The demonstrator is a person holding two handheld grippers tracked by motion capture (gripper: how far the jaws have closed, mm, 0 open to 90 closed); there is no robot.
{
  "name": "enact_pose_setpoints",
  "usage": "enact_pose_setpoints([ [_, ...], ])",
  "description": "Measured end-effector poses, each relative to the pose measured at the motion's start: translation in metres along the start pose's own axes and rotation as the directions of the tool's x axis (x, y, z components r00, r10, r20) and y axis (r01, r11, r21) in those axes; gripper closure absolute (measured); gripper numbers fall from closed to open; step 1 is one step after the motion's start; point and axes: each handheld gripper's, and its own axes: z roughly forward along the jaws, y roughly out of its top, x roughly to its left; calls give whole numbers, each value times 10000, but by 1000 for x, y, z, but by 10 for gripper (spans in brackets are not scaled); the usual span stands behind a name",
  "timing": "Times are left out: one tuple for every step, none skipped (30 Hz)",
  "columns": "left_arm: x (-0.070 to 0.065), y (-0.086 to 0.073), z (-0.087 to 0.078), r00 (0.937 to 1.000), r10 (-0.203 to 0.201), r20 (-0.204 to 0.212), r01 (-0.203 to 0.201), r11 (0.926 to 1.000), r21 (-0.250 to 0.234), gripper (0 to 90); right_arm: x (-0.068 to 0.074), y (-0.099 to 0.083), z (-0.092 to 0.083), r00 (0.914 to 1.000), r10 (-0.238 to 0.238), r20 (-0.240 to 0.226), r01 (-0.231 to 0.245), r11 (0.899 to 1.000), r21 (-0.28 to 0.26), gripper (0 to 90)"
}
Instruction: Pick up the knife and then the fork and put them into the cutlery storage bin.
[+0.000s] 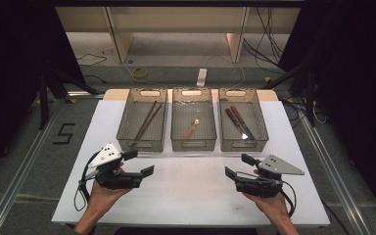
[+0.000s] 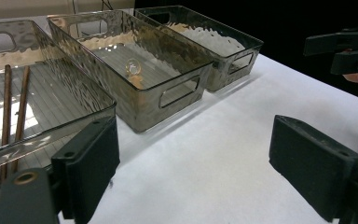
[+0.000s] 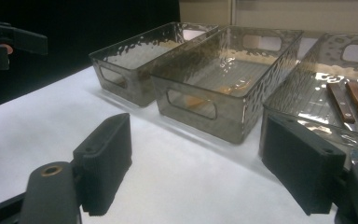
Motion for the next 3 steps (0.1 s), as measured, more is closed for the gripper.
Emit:
enact_pose_setpoints([
  [0, 0, 0, 10000, 2, -4, -2, 10000, 8, 156, 0, 0, 0, 10000, 31, 9, -31, 10000, 5, 245],
  [0, 0, 0, 10000, 8, -7, -8, 10000, 13, 156, -1, 0, 0, 10000, 60, 12, -60, 10000, 9, 244],
  [0, 0, 0, 10000, 7, -4, -7, 10000, 12, 156, -2, 0, 0, 10000, 57, 26, -57, 10000, 37, 244],
])
